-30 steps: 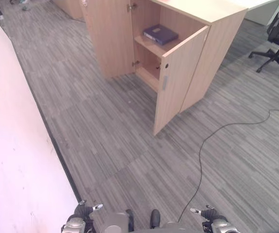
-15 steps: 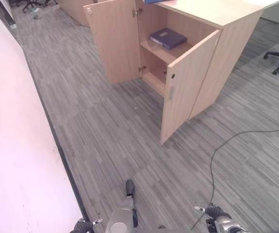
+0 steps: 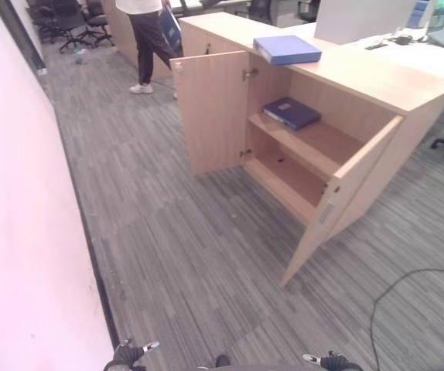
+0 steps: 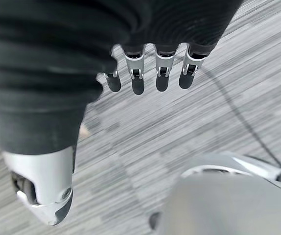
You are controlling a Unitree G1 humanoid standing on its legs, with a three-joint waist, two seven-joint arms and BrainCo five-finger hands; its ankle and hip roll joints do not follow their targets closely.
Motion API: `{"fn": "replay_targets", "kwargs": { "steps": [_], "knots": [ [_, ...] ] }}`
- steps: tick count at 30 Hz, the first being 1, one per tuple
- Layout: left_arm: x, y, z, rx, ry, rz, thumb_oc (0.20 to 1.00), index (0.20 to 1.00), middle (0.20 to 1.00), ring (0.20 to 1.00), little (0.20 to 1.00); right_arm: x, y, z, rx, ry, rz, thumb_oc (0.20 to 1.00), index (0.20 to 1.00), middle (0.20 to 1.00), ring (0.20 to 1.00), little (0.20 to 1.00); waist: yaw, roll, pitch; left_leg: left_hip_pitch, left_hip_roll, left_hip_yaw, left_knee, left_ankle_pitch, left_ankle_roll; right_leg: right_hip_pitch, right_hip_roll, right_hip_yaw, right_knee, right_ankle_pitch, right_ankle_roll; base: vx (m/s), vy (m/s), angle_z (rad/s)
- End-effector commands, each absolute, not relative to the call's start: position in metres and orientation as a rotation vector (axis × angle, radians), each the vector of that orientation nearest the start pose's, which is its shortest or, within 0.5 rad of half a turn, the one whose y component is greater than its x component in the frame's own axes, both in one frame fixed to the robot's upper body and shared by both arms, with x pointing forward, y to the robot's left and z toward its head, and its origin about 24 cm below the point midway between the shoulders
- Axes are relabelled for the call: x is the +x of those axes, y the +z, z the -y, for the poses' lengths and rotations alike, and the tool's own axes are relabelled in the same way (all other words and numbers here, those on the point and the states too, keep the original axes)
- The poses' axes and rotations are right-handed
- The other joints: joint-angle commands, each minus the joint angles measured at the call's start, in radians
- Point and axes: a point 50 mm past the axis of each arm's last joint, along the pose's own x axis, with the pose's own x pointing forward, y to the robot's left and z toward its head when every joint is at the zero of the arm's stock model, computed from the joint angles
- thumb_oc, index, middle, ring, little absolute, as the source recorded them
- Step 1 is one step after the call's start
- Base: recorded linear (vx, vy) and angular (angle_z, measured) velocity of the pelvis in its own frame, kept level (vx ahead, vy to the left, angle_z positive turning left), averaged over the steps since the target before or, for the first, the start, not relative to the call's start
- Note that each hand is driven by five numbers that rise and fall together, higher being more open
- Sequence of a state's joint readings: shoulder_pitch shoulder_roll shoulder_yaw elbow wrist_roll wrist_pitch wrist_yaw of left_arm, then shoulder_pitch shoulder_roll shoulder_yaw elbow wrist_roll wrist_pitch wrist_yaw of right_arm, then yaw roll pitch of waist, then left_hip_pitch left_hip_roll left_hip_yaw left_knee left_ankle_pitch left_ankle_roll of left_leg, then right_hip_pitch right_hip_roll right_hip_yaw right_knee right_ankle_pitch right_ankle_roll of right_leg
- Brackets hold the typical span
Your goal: Put the empty folder in the office cabinet
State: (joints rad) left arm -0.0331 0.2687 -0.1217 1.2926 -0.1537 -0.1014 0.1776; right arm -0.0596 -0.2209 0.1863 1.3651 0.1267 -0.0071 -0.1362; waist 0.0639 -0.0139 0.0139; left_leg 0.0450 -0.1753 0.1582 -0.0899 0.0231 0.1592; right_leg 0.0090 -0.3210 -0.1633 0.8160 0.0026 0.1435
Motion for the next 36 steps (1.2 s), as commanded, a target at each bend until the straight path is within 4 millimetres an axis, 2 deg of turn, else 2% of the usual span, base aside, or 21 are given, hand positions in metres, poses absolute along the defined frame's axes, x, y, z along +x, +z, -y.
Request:
{"fn": "replay_targets", "kwargs": {
  "steps": [1,3,4,5,7,9,11,13,15,20,21,22,25,28,29,30,31,32,33,34,36],
  "knots": [
    [0.107,-0.144,-0.273,0.281,0.38,-1.071,1.0,1.0,1.0,1.0,1.0,0.109,-0.157,0.24,-0.317,-0.199,-1.198,1.0,1.0,1.0,1.0,1.0,0.003,0.029,0.06,-0.035,0.066,-0.041,0.011,-0.03,-0.063,0.038,0.008,-0.023,-0.208,0.184,-0.031,0.18,0.103,0.52],
    [0.11,-0.143,-0.274,0.29,0.374,-1.062,1.0,1.0,1.0,1.0,1.0,0.109,-0.157,0.238,-0.316,-0.193,-1.196,1.0,1.0,1.0,1.0,1.0,-0.013,0.048,0.069,-0.016,0.079,-0.071,0.011,-0.035,-0.067,-0.026,0.047,-0.026,-0.226,0.094,-0.062,0.18,0.006,0.61],
    [0.114,-0.142,-0.273,0.305,0.362,-1.051,1.0,1.0,1.0,1.0,1.0,0.111,-0.157,0.237,-0.309,-0.195,-1.189,1.0,1.0,1.0,1.0,1.0,-0.037,0.064,0.089,0.002,0.099,-0.113,0.015,-0.032,-0.078,-0.079,0.125,0.004,-0.291,-0.029,-0.095,0.14,-0.047,0.71],
    [0.114,-0.142,-0.272,0.304,0.361,-1.051,1.0,1.0,1.0,1.0,1.0,0.112,-0.157,0.237,-0.309,-0.195,-1.189,1.0,1.0,1.0,1.0,1.0,-0.037,0.066,0.087,0.0,0.101,-0.114,0.014,-0.031,-0.078,-0.079,0.128,0.003,-0.295,-0.026,-0.095,0.14,-0.079,0.92],
    [0.116,-0.143,-0.27,0.326,0.336,-1.052,1.0,1.0,1.0,1.0,1.0,0.114,-0.157,0.235,-0.297,-0.199,-1.184,1.0,1.0,1.0,1.0,1.0,-0.06,0.061,0.107,0.022,0.1,-0.158,0.013,-0.033,-0.088,-0.099,0.202,0.071,-0.412,-0.067,-0.089,0.11,-0.083,0.96],
    [0.115,-0.145,-0.267,0.35,0.304,-1.063,1.0,1.0,1.0,1.0,1.0,0.114,-0.157,0.234,-0.288,-0.199,-1.183,1.0,1.0,1.0,1.0,1.0,-0.072,0.049,0.112,0.038,0.091,-0.195,0.008,-0.038,-0.094,-0.104,0.245,0.144,-0.521,-0.058,-0.075,0.12,-0.084,0.82],
    [0.113,-0.146,-0.263,0.367,0.273,-1.075,1.0,1.0,1.0,1.0,1.0,0.113,-0.157,0.233,-0.284,-0.198,-1.185,1.0,1.0,1.0,1.0,1.0,-0.08,0.039,0.112,0.047,0.083,-0.235,0.006,-0.042,-0.096,-0.113,0.282,0.211,-0.569,-0.043,-0.07,0.11,-0.077,0.79],
    [0.11,-0.149,-0.26,0.388,0.232,-1.096,1.0,1.0,1.0,1.0,1.0,0.108,-0.159,0.233,-0.293,-0.188,-1.206,1.0,1.0,1.0,1.0,1.0,-0.081,0.029,0.107,0.059,0.077,-0.274,0.008,-0.048,-0.101,-0.095,0.297,0.226,-0.615,-0.03,-0.07,0.13,-0.11,0.68],
    [0.109,-0.149,-0.259,0.402,0.22,-1.1,1.0,1.0,1.0,1.0,1.0,0.104,-0.16,0.233,-0.3,-0.181,-1.215,1.0,1.0,1.0,1.0,1.0,-0.079,0.022,0.096,0.066,0.078,-0.285,0.007,-0.057,-0.106,-0.056,0.294,0.214,-0.663,-0.03,-0.076,0.14,-0.152,0.84],
    [0.109,-0.15,-0.256,0.401,0.21,-1.097,1.0,1.0,1.0,1.0,1.0,0.098,-0.162,0.232,-0.308,-0.162,-1.232,1.0,1.0,1.0,1.0,1.0,-0.071,0.008,0.074,0.072,0.1,-0.322,0.018,-0.068,-0.133,-0.004,0.323,0.204,-0.728,-0.034,-0.099,0.11,-0.186,0.34],
    [0.112,-0.15,-0.254,0.402,0.204,-1.089,1.0,1.0,1.0,1.0,1.0,0.096,-0.162,0.233,-0.31,-0.159,-1.235,1.0,1.0,1.0,1.0,1.0,-0.069,-0.003,0.078,0.05,0.107,-0.327,0.066,-0.088,-0.152,0.01,0.325,0.187,-0.747,-0.036,-0.107,0.04,-0.183,0.3],
    [0.112,-0.15,-0.254,0.402,0.204,-1.089,1.0,1.0,1.0,1.0,1.0,0.096,-0.162,0.233,-0.31,-0.159,-1.235,1.0,1.0,1.0,1.0,1.0,-0.07,-0.003,0.078,0.048,0.107,-0.328,0.069,-0.089,-0.152,0.01,0.325,0.186,-0.748,-0.036,-0.107,0.01,-0.183,0.16],
    [0.121,-0.147,-0.251,0.402,0.194,-1.059,1.0,1.0,1.0,1.0,1.0,0.095,-0.161,0.235,-0.33,-0.154,-1.232,1.0,1.0,1.0,1.0,1.0,-0.067,-0.02,0.095,-0.017,0.111,-0.315,0.188,-0.123,-0.173,0.03,0.318,0.136,-0.766,-0.043,-0.12,-0.03,-0.142,0.45],
    [0.128,-0.146,-0.249,0.399,0.185,-1.035,1.0,1.0,1.0,1.0,1.0,0.097,-0.16,0.239,-0.339,-0.166,-1.226,1.0,1.0,1.0,1.0,1.0,-0.066,-0.027,0.117,-0.078,0.118,-0.269,0.3,-0.14,-0.19,0.049,0.306,0.097,-0.766,-0.056,-0.132,-0.03,-0.079,0.6],
    [0.131,-0.147,-0.239,0.375,0.193,-1.028,1.0,1.0,1.0,1.0,1.0,0.101,-0.159,0.238,-0.338,-0.17,-1.211,1.0,1.0,1.0,1.0,1.0,-0.067,-0.033,0.122,-0.107,0.132,-0.225,0.324,-0.134,-0.188,0.058,0.3,0.086,-0.76,-0.067,-0.138,0.03,-0.041,0.51],
    [0.122,-0.15,-0.241,0.382,0.201,-1.054,1.0,1.0,1.0,1.0,1.0,0.102,-0.159,0.237,-0.332,-0.172,-1.21,1.0,1.0,1.0,1.0,1.0,-0.06,-0.035,0.12,-0.106,0.146,-0.209,0.304,-0.124,-0.185,0.064,0.3,0.085,-0.76,-0.071,-0.14,0.04,-0.025,0.44],
    [0.122,-0.15,-0.241,0.382,0.201,-1.054,1.0,1.0,1.0,1.0,1.0,0.102,-0.159,0.237,-0.332,-0.172,-1.21,1.0,1.0,1.0,1.0,1.0,-0.059,-0.036,0.12,-0.104,0.146,-0.208,0.303,-0.123,-0.185,0.064,0.3,0.086,-0.76,-0.071,-0.14,0.08,-0.01,0.43],
    [0.109,-0.154,-0.239,0.367,0.198,-1.087,1.0,1.0,1.0,1.0,1.0,0.1,-0.16,0.237,-0.333,-0.174,-1.212,1.0,1.0,1.0,1.0,1.0,-0.047,-0.036,0.112,-0.114,0.167,-0.195,0.26,-0.09,-0.187,0.07,0.298,0.077,-0.762,-0.079,-0.141,0.08,0.004,0.28],
    [0.106,-0.155,-0.238,0.366,0.201,-1.09,1.0,1.0,1.0,1.0,1.0,0.101,-0.159,0.239,-0.335,-0.186,-1.208,1.0,1.0,1.0,1.0,1.0,-0.042,-0.037,0.11,-0.135,0.175,-0.198,0.243,-0.064,-0.189,0.071,0.295,0.073,-0.763,-0.083,-0.14,0.08,0.004,0.25],
    [0.106,-0.155,-0.239,0.366,0.201,-1.09,1.0,1.0,1.0,1.0,1.0,0.101,-0.159,0.239,-0.335,-0.186,-1.208,1.0,1.0,1.0,1.0,1.0,-0.042,-0.038,0.109,-0.135,0.174,-0.198,0.242,-0.063,-0.189,0.071,0.295,0.073,-0.763,-0.083,-0.14,0.06,0.005,0.24],
    [0.103,-0.156,-0.237,0.364,0.194,-1.095,1.0,1.0,1.0,1.0,1.0,0.102,-0.159,0.239,-0.336,-0.194,-1.203,1.0,1.0,1.0,1.0,1.0,-0.03,-0.033,0.108,-0.16,0.197,-0.21,0.181,-0.01,-0.195,0.081,0.298,0.069,-0.77,-0.094,-0.138,0.1,0.012,0.29]
  ]
}}
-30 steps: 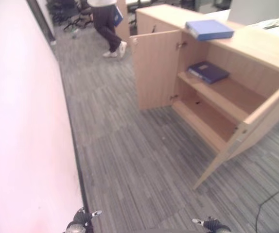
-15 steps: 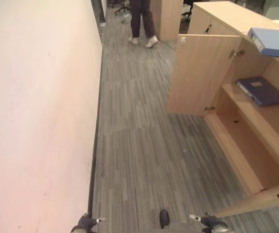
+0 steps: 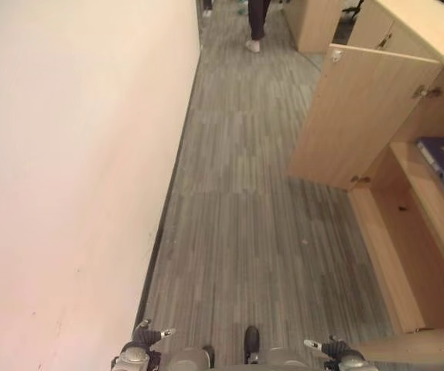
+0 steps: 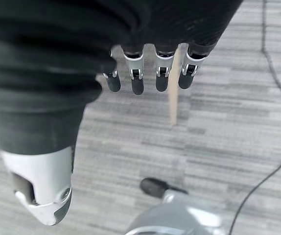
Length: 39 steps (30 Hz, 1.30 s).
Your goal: Put the empty folder in the office cabinet
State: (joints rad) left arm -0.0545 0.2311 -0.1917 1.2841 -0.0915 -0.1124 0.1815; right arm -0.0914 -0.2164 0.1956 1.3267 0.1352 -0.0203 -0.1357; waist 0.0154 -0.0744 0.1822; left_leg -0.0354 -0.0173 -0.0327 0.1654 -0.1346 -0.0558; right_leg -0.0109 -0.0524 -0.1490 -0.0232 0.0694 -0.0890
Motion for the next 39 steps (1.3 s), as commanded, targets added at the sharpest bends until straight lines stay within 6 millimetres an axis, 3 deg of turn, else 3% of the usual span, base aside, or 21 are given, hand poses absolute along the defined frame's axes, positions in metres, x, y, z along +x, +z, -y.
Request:
{"fn": "replay_targets", "kwargs": {
  "steps": [1,5,9,12,13,15,19,20,21,24,26,28,30,31,34,36,37,39],
  "knots": [
    [0.101,-0.156,-0.236,0.362,0.195,-1.098,1.0,1.0,1.0,1.0,1.0,0.102,-0.158,0.24,-0.337,-0.2,-1.201,1.0,1.0,1.0,1.0,1.0,0.025,0.033,-0.059,-0.094,0.057,-0.028,-0.116,0.184,0.015,0.11,0.033,0.056,0.064,-0.169,0.095,0.18,0.047,0.2],
    [0.098,-0.157,-0.234,0.343,0.211,-1.099,1.0,1.0,1.0,1.0,1.0,0.09,-0.161,0.242,-0.301,-0.24,-1.241,1.0,1.0,1.0,1.0,1.0,0.034,0.05,-0.057,-0.151,0.114,0.039,-0.242,0.238,-0.003,0.171,0.026,0.058,0.05,-0.219,0.104,0.2,0.094,0.07],
    [0.091,-0.159,-0.235,0.328,0.227,-1.12,1.0,1.0,1.0,1.0,1.0,0.076,-0.164,0.242,-0.281,-0.257,-1.288,1.0,1.0,1.0,1.0,1.0,0.049,0.075,-0.074,-0.143,0.126,0.052,-0.253,0.283,-0.014,0.229,0.014,0.07,0.045,-0.238,0.117,0.29,0.197,0.24],
    [0.088,-0.16,-0.236,0.331,0.231,-1.131,1.0,1.0,1.0,1.0,1.0,0.073,-0.165,0.24,-0.267,-0.259,-1.297,1.0,1.0,1.0,1.0,1.0,0.049,0.073,-0.089,-0.133,0.116,0.06,-0.244,0.297,-0.015,0.242,-0.01,0.07,0.04,-0.235,0.128,0.22,0.184,0.0],
    [0.086,-0.16,-0.237,0.332,0.229,-1.138,1.0,1.0,1.0,1.0,1.0,0.073,-0.165,0.239,-0.252,-0.26,-1.298,1.0,1.0,1.0,1.0,1.0,0.051,0.065,-0.102,-0.129,0.099,0.076,-0.213,0.275,-0.001,0.246,-0.044,0.074,0.041,-0.225,0.15,0.29,0.262,-0.38],
    [0.086,-0.16,-0.238,0.332,0.229,-1.138,1.0,1.0,1.0,1.0,1.0,0.073,-0.165,0.239,-0.252,-0.26,-1.298,1.0,1.0,1.0,1.0,1.0,0.052,0.064,-0.102,-0.13,0.098,0.077,-0.211,0.274,-0.001,0.246,-0.045,0.074,0.041,-0.225,0.15,0.16,0.163,-0.59],
    [0.091,-0.158,-0.241,0.341,0.236,-1.129,1.0,1.0,1.0,1.0,1.0,0.09,-0.163,0.237,-0.24,-0.252,-1.252,1.0,1.0,1.0,1.0,1.0,0.06,0.051,-0.113,-0.123,0.033,0.124,-0.142,0.182,0.057,0.174,-0.147,0.076,0.18,-0.091,0.211,0.18,0.253,-0.2],
    [0.091,-0.158,-0.241,0.341,0.236,-1.129,1.0,1.0,1.0,1.0,1.0,0.09,-0.163,0.237,-0.24,-0.252,-1.252,1.0,1.0,1.0,1.0,1.0,0.062,0.05,-0.113,-0.123,0.032,0.126,-0.142,0.181,0.058,0.173,-0.148,0.077,0.18,-0.092,0.212,0.2,0.391,-0.39],
    [0.092,-0.158,-0.241,0.359,0.217,-1.128,1.0,1.0,1.0,1.0,1.0,0.102,-0.16,0.236,-0.243,-0.244,-1.213,1.0,1.0,1.0,1.0,1.0,0.056,0.069,-0.101,-0.072,-0.004,0.14,-0.147,0.145,0.102,0.09,-0.203,0.062,0.375,0.036,0.204,0.15,0.295,-0.37],
    [0.094,-0.157,-0.243,0.373,0.203,-1.126,1.0,1.0,1.0,1.0,1.0,0.106,-0.159,0.235,-0.246,-0.238,-1.197,1.0,1.0,1.0,1.0,1.0,0.051,0.081,-0.092,-0.029,-0.021,0.149,-0.155,0.118,0.121,0.069,-0.236,0.013,0.459,0.057,0.192,0.19,0.3,-0.12],
    [0.093,-0.157,-0.244,0.376,0.201,-1.129,1.0,1.0,1.0,1.0,1.0,0.109,-0.158,0.233,-0.254,-0.223,-1.185,1.0,1.0,1.0,1.0,1.0,0.048,0.087,-0.084,0.032,-0.039,0.165,-0.174,0.08,0.128,0.035,-0.294,-0.076,0.519,0.074,0.198,0.21,0.193,0.02],
    [0.097,-0.156,-0.244,0.373,0.2,-1.116,1.0,1.0,1.0,1.0,1.0,0.118,-0.156,0.232,-0.262,-0.211,-1.152,1.0,1.0,1.0,1.0,1.0,0.03,0.107,-0.06,0.074,-0.024,0.173,-0.196,0.068,0.122,-0.037,-0.265,-0.143,0.514,-0.003,0.184,0.19,0.123,-0.28],
    [0.099,-0.155,-0.244,0.37,0.199,-1.109,1.0,1.0,1.0,1.0,1.0,0.13,-0.151,0.233,-0.265,-0.209,-1.116,1.0,1.0,1.0,1.0,1.0,0.017,0.118,-0.029,0.117,-0.006,0.194,-0.194,0.042,0.107,-0.078,-0.245,-0.251,0.389,-0.04,0.194,0.21,-0.04,-0.35],
    [0.099,-0.155,-0.244,0.374,0.197,-1.109,1.0,1.0,1.0,1.0,1.0,0.135,-0.15,0.234,-0.264,-0.212,-1.103,1.0,1.0,1.0,1.0,1.0,0.012,0.111,-0.02,0.139,0.002,0.21,-0.189,0.024,0.094,-0.094,-0.231,-0.296,0.248,-0.021,0.21,0.23,-0.165,-0.39],
    [0.099,-0.155,-0.243,0.374,0.194,-1.105,1.0,1.0,1.0,1.0,1.0,0.138,-0.149,0.235,-0.249,-0.225,-1.097,1.0,1.0,1.0,1.0,1.0,0.002,0.103,-0.014,0.156,0.011,0.216,-0.179,0.008,0.08,-0.106,-0.207,-0.287,0.112,0.024,0.229,0.13,-0.106,-0.13],
    [0.098,-0.155,-0.245,0.375,0.197,-1.108,1.0,1.0,1.0,1.0,1.0,0.135,-0.149,0.237,-0.222,-0.249,-1.106,1.0,1.0,1.0,1.0,1.0,-0.014,0.091,-0.012,0.183,0.016,0.211,-0.169,-0.016,0.068,-0.134,-0.176,-0.215,-0.002,0.082,0.252,0.32,-0.225,-0.11],
    [0.097,-0.155,-0.247,0.376,0.202,-1.113,1.0,1.0,1.0,1.0,1.0,0.13,-0.151,0.238,-0.213,-0.26,-1.123,1.0,1.0,1.0,1.0,1.0,-0.015,0.075,-0.021,0.199,0.012,0.215,-0.169,-0.026,0.063,-0.138,-0.185,-0.227,-0.025,0.109,0.259,0.4,-0.28,-0.11],
    [0.09,-0.155,-0.256,0.398,0.203,-1.139,1.0,1.0,1.0,1.0,1.0,0.124,-0.153,0.24,-0.205,-0.271,-1.143,1.0,1.0,1.0,1.0,1.0,-0.011,0.075,-0.027,0.221,0.019,0.216,-0.17,-0.043,0.056,-0.116,-0.179,-0.24,-0.04,0.111,0.263,0.21,-0.152,-0.09]
  ]
}}
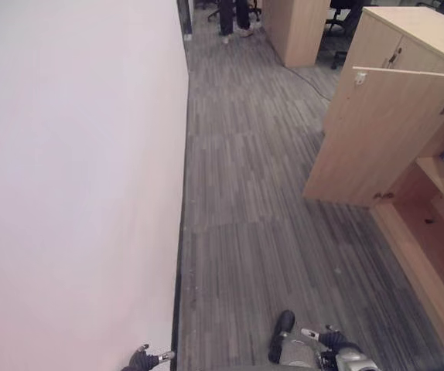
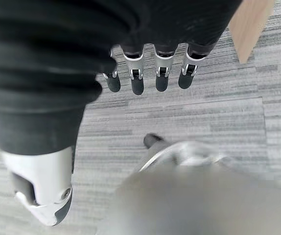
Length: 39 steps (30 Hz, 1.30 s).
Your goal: Put the empty folder in the office cabinet
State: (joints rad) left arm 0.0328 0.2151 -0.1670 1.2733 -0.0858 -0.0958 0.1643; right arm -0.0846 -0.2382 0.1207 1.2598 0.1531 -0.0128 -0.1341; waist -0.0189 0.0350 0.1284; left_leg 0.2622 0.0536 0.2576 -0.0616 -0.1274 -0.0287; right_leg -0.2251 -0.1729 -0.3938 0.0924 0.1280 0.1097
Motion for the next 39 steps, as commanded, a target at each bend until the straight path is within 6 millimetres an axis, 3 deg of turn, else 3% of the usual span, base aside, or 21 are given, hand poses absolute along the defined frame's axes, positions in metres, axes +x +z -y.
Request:
{"fn": "replay_targets", "kwargs": {
  "steps": [1,6,9,10,11,13,14,16,20,22,24,27,33,37,39],
  "knots": [
    [0.082,-0.154,-0.265,0.431,0.207,-1.165,1.0,1.0,1.0,1.0,1.0,0.117,-0.154,0.241,-0.202,-0.284,-1.156,1.0,1.0,1.0,1.0,1.0,0.028,-0.041,0.017,-0.055,-0.051,-0.07,0.046,-0.057,0.026,0.111,-0.062,-0.015,-0.149,0.062,0.064,0.19,-0.151,-0.1],
    [0.068,-0.151,-0.283,0.443,0.226,-1.204,1.0,1.0,1.0,1.0,1.0,0.109,-0.154,0.251,-0.192,-0.312,-1.172,1.0,1.0,1.0,1.0,1.0,0.008,-0.034,-0.01,-0.009,0.048,-0.045,0.067,-0.077,-0.026,0.109,-0.021,-0.014,-0.074,0.003,0.03,0.25,-0.264,-0.04],
    [0.067,-0.149,-0.287,0.438,0.232,-1.204,1.0,1.0,1.0,1.0,1.0,0.108,-0.152,0.256,-0.175,-0.343,-1.161,1.0,1.0,1.0,1.0,1.0,-0.006,-0.031,-0.016,-0.05,0.146,-0.026,0.202,-0.008,-0.077,0.145,0.039,-0.008,-0.072,-0.054,-0.018,0.16,-0.314,-0.06],
    [0.067,-0.149,-0.287,0.437,0.232,-1.204,1.0,1.0,1.0,1.0,1.0,0.108,-0.152,0.256,-0.175,-0.343,-1.161,1.0,1.0,1.0,1.0,1.0,-0.007,-0.03,-0.016,-0.052,0.148,-0.028,0.205,-0.009,-0.078,0.145,0.04,-0.009,-0.073,-0.055,-0.019,0.15,-0.352,-0.01],
    [0.069,-0.147,-0.291,0.431,0.247,-1.189,1.0,1.0,1.0,1.0,1.0,0.106,-0.152,0.26,-0.181,-0.353,-1.16,1.0,1.0,1.0,1.0,1.0,-0.004,-0.035,-0.015,-0.089,0.197,-0.032,0.347,0.057,-0.09,0.194,0.093,0.0,-0.096,-0.089,-0.06,0.18,-0.368,-0.08],
    [0.073,-0.143,-0.297,0.426,0.27,-1.163,1.0,1.0,1.0,1.0,1.0,0.106,-0.15,0.267,-0.198,-0.362,-1.155,1.0,1.0,1.0,1.0,1.0,0.011,-0.044,0.002,-0.15,0.235,-0.064,0.586,0.173,-0.079,0.254,0.149,0.03,-0.11,-0.134,-0.118,0.26,-0.459,-0.48],
    [0.075,-0.143,-0.297,0.431,0.268,-1.152,1.0,1.0,1.0,1.0,1.0,0.107,-0.148,0.27,-0.204,-0.37,-1.154,1.0,1.0,1.0,1.0,1.0,0.018,-0.047,0.012,-0.191,0.228,-0.088,0.641,0.194,-0.067,0.268,0.157,0.046,-0.113,-0.146,-0.13,0.19,-0.28,-0.94],
    [0.074,-0.144,-0.294,0.433,0.258,-1.153,1.0,1.0,1.0,1.0,1.0,0.105,-0.149,0.271,-0.206,-0.368,-1.159,1.0,1.0,1.0,1.0,1.0,0.028,-0.076,0.021,-0.291,0.173,-0.1,0.658,0.18,-0.029,0.277,0.138,0.072,-0.123,-0.141,-0.134,0.06,-0.097,-0.54],
    [0.066,-0.146,-0.293,0.403,0.277,-1.174,1.0,1.0,1.0,1.0,1.0,0.1,-0.149,0.273,-0.226,-0.362,-1.181,1.0,1.0,1.0,1.0,1.0,0.065,-0.089,0.034,-0.399,0.096,-0.127,0.481,0.12,-0.014,0.309,0.133,0.136,-0.118,-0.162,-0.117,0.12,-0.004,-0.54],
    [0.061,-0.147,-0.292,0.395,0.289,-1.19,1.0,1.0,1.0,1.0,1.0,0.097,-0.15,0.273,-0.234,-0.358,-1.194,1.0,1.0,1.0,1.0,1.0,0.086,-0.076,0.037,-0.436,0.038,-0.198,0.299,0.157,-0.027,0.332,0.143,0.161,-0.115,-0.18,-0.109,0.19,0.053,-0.71],
    [0.052,-0.15,-0.289,0.391,0.283,-1.219,1.0,1.0,1.0,1.0,1.0,0.088,-0.152,0.273,-0.244,-0.354,-1.221,1.0,1.0,1.0,1.0,1.0,0.107,-0.052,0.041,-0.502,0.0,-0.295,0.096,0.251,-0.047,0.371,0.17,0.201,-0.113,-0.21,-0.111,0.3,0.052,-0.78],
    [0.044,-0.151,-0.29,0.393,0.288,-1.246,1.0,1.0,1.0,1.0,1.0,0.083,-0.153,0.274,-0.252,-0.355,-1.237,1.0,1.0,1.0,1.0,1.0,0.12,-0.042,0.051,-0.517,-0.022,-0.346,0.013,0.278,-0.06,0.392,0.182,0.238,-0.103,-0.231,-0.113,0.22,0.039,-0.6],
    [0.009,-0.153,-0.292,0.395,0.289,-1.364,1.0,1.0,1.0,1.0,1.0,0.072,-0.155,0.274,-0.244,-0.349,-1.281,1.0,1.0,1.0,1.0,1.0,0.164,-0.019,0.031,-0.496,-0.078,-0.555,0.012,0.312,-0.064,0.437,0.2,0.38,-0.085,-0.275,-0.106,0.28,0.117,-0.87],
    [0.007,-0.154,-0.29,0.399,0.271,-1.371,1.0,1.0,1.0,1.0,1.0,0.073,-0.156,0.271,-0.214,-0.352,-1.273,1.0,1.0,1.0,1.0,1.0,0.162,-0.029,0.021,-0.48,-0.091,-0.535,0.055,0.309,-0.048,0.453,0.168,0.405,-0.081,-0.285,-0.087,0.22,0.171,-1.02],
    [0.004,-0.156,-0.285,0.387,0.262,-1.363,1.0,1.0,1.0,1.0,1.0,0.087,-0.157,0.259,-0.172,-0.331,-1.227,1.0,1.0,1.0,1.0,1.0,0.18,-0.041,-0.022,-0.454,-0.108,-0.468,0.055,0.263,0.003,0.414,0.095,0.426,-0.023,-0.248,-0.032,0.39,0.387,-0.29]
  ]
}}
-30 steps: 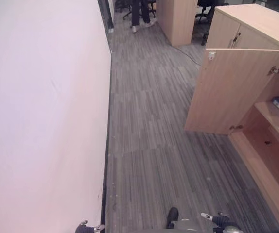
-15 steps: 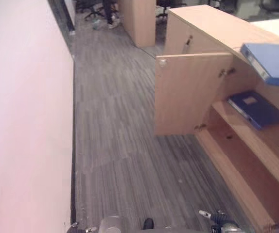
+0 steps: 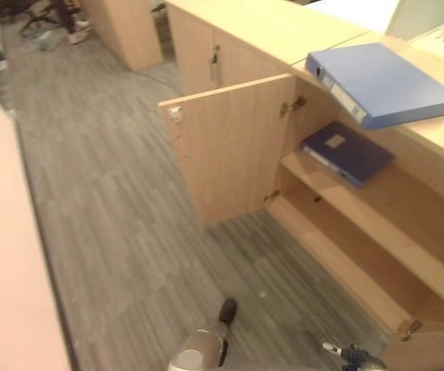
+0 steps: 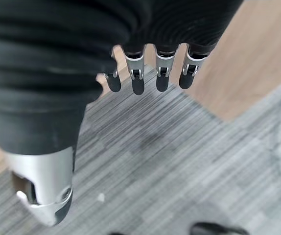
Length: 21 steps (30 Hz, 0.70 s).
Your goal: Put the empty folder in the office cabinet
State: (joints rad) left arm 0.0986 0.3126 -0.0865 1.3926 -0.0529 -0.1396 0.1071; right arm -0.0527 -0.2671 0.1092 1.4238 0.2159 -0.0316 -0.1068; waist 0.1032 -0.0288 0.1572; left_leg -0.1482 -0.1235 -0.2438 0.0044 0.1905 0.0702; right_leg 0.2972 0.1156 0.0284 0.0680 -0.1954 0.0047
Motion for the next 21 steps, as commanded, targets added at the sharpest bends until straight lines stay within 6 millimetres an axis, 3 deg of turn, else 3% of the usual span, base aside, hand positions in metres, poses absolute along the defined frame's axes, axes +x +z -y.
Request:
{"fn": "replay_targets", "kwargs": {
  "steps": [1,4,6,7,8,9,11,12,13,14,15,16,18,21],
  "knots": [
    [0.004,-0.156,-0.285,0.387,0.262,-1.363,1.0,1.0,1.0,1.0,1.0,0.087,-0.157,0.259,-0.172,-0.331,-1.227,1.0,1.0,1.0,1.0,1.0,0.059,0.023,-0.051,-0.043,0.069,0.035,-0.011,-0.055,-0.095,-0.109,-0.193,0.005,0.002,0.075,0.073,0.26,0.252,-0.89],
    [0.011,-0.158,-0.277,0.4,0.215,-1.34,1.0,1.0,1.0,1.0,1.0,0.107,-0.155,0.249,-0.15,-0.302,-1.161,1.0,1.0,1.0,1.0,1.0,0.053,0.017,-0.064,0.012,0.047,0.086,-0.033,-0.103,-0.046,-0.197,-0.256,-0.004,0.138,0.166,0.119,0.19,0.241,-0.62],
    [0.011,-0.159,-0.274,0.393,0.207,-1.34,1.0,1.0,1.0,1.0,1.0,0.11,-0.154,0.246,-0.14,-0.295,-1.147,1.0,1.0,1.0,1.0,1.0,0.05,0.017,-0.061,0.026,0.042,0.099,-0.034,-0.116,-0.032,-0.221,-0.276,-0.018,0.185,0.199,0.124,0.11,0.157,-0.46],
    [0.014,-0.16,-0.27,0.371,0.209,-1.328,1.0,1.0,1.0,1.0,1.0,0.117,-0.153,0.241,-0.118,-0.295,-1.118,1.0,1.0,1.0,1.0,1.0,0.038,0.016,-0.042,0.062,0.033,0.123,-0.038,-0.141,-0.013,-0.26,-0.319,-0.078,0.297,0.252,0.111,0.16,0.238,-0.53],
    [0.016,-0.16,-0.268,0.37,0.199,-1.32,1.0,1.0,1.0,1.0,1.0,0.12,-0.153,0.238,-0.11,-0.289,-1.107,1.0,1.0,1.0,1.0,1.0,0.033,0.02,-0.034,0.078,0.034,0.133,-0.043,-0.149,-0.006,-0.278,-0.333,-0.119,0.343,0.262,0.098,0.28,0.272,-0.36],
    [0.124,-0.141,-0.276,0.475,0.156,-1.141,1.0,1.0,1.0,1.0,1.0,0.121,-0.156,0.222,-0.156,-0.147,-1.126,1.0,1.0,1.0,1.0,1.0,-0.038,0.025,-0.061,0.121,0.051,0.188,-0.067,-0.165,-0.014,-0.292,-0.341,-0.123,0.372,0.273,0.094,0.23,0.262,-0.11],
    [0.124,-0.143,-0.258,0.386,0.129,-1.027,1.0,1.0,1.0,1.0,1.0,0.123,-0.153,0.231,-0.167,-0.182,-1.118,1.0,1.0,1.0,1.0,1.0,-0.031,0.048,-0.058,0.157,0.058,0.24,-0.083,-0.189,-0.008,-0.298,-0.389,-0.252,0.386,0.224,0.082,0.16,0.227,0.0],
    [0.123,-0.143,-0.257,0.386,0.129,-1.028,1.0,1.0,1.0,1.0,1.0,0.122,-0.153,0.231,-0.168,-0.182,-1.119,1.0,1.0,1.0,1.0,1.0,-0.033,0.049,-0.058,0.158,0.058,0.238,-0.083,-0.189,-0.008,-0.295,-0.388,-0.255,0.384,0.224,0.081,0.14,0.095,-0.99],
    [0.117,-0.145,-0.252,0.333,0.14,-1.021,1.0,1.0,1.0,1.0,1.0,0.123,-0.153,0.235,-0.189,-0.19,-1.124,1.0,1.0,1.0,1.0,1.0,-0.024,0.045,-0.057,0.179,0.057,0.263,-0.089,-0.215,-0.015,-0.278,-0.411,-0.326,0.358,0.194,0.094,0.11,0.047,-1.52],
    [0.122,-0.145,-0.248,0.302,0.135,-1.007,1.0,1.0,1.0,1.0,1.0,0.128,-0.151,0.238,-0.208,-0.192,-1.117,1.0,1.0,1.0,1.0,1.0,-0.02,0.049,-0.059,0.18,0.062,0.285,-0.091,-0.217,-0.016,-0.274,-0.416,-0.384,0.324,0.179,0.099,0.13,0.037,-1.37],
    [0.122,-0.145,-0.248,0.3,0.135,-1.007,1.0,1.0,1.0,1.0,1.0,0.128,-0.151,0.238,-0.209,-0.193,-1.117,1.0,1.0,1.0,1.0,1.0,-0.02,0.049,-0.057,0.185,0.063,0.285,-0.09,-0.223,-0.019,-0.269,-0.416,-0.384,0.325,0.173,0.099,0.06,0.017,-0.72],
    [0.132,-0.143,-0.242,0.252,0.135,-0.994,1.0,1.0,1.0,1.0,1.0,0.136,-0.148,0.241,-0.238,-0.186,-1.105,1.0,1.0,1.0,1.0,1.0,-0.023,0.058,-0.055,0.191,0.083,0.333,-0.091,-0.23,-0.026,-0.297,-0.394,-0.449,0.274,0.15,0.102,0.08,0.01,-0.55],
    [0.142,-0.142,-0.237,0.205,0.133,-0.986,1.0,1.0,1.0,1.0,1.0,0.143,-0.146,0.24,-0.26,-0.161,-1.095,1.0,1.0,1.0,1.0,1.0,-0.042,0.067,-0.04,0.215,0.101,0.381,-0.092,-0.238,-0.029,-0.362,-0.373,-0.492,0.258,0.16,0.112,0.09,0.012,-0.92],
    [0.155,-0.141,-0.23,0.23,0.066,-0.986,1.0,1.0,1.0,1.0,1.0,0.147,-0.145,0.237,-0.281,-0.128,-1.094,1.0,1.0,1.0,1.0,1.0,-0.076,0.057,-0.031,0.255,0.106,0.42,-0.09,-0.256,-0.035,-0.345,-0.33,-0.472,0.139,0.176,0.11,0.08,-0.037,-0.83]
  ]
}}
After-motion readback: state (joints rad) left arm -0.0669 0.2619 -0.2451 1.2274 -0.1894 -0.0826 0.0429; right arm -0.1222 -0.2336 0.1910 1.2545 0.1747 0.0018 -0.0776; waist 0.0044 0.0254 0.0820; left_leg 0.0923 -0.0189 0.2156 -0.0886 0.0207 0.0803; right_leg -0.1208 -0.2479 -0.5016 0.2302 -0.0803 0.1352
